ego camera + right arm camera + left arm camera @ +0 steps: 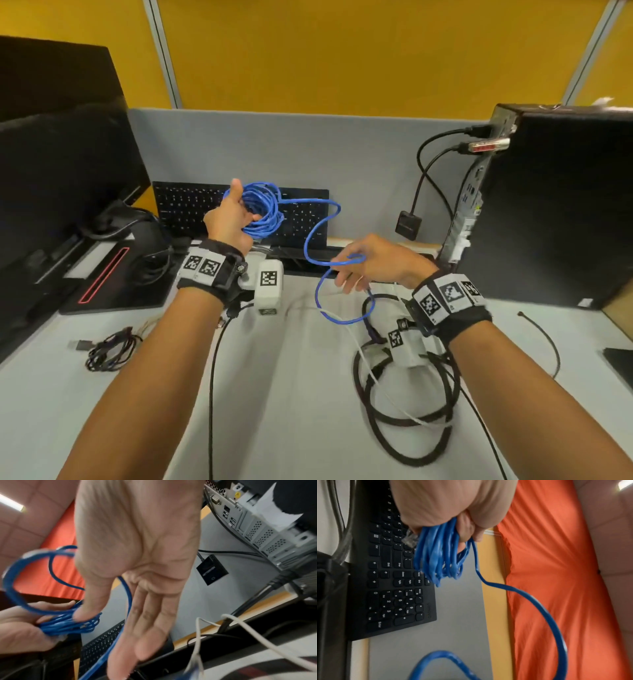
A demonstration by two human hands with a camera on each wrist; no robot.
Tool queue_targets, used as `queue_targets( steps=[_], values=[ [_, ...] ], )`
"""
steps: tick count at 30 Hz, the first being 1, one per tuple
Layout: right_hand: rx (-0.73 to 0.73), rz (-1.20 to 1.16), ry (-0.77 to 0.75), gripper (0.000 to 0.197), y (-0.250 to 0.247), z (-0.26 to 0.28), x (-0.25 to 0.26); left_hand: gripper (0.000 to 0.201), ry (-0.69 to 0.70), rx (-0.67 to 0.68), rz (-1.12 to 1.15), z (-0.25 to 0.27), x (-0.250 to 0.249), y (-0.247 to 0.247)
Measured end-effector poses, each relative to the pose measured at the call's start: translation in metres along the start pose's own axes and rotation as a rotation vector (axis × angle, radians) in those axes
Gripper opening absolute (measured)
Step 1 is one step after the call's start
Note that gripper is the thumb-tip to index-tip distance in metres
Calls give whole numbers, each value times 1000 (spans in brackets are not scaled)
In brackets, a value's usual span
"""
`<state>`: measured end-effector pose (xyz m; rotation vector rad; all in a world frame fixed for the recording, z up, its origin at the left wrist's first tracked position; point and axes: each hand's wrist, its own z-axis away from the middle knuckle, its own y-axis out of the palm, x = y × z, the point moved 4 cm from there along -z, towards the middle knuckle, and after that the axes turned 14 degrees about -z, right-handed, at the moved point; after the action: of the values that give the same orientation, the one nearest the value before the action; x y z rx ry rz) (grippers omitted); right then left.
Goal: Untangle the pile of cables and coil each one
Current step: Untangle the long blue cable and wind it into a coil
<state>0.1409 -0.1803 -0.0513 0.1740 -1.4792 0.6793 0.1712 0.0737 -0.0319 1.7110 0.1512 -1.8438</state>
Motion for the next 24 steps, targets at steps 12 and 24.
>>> queue_targets(
  steps=[12,24],
  values=[
    [-74,527,69,25,-10,11,-15,65,141,-205,-411,-24,-46,-7],
    [-204,-115,288,32,8,30,-45,38,177,-265,-519,-15,-55,-7]
  ],
)
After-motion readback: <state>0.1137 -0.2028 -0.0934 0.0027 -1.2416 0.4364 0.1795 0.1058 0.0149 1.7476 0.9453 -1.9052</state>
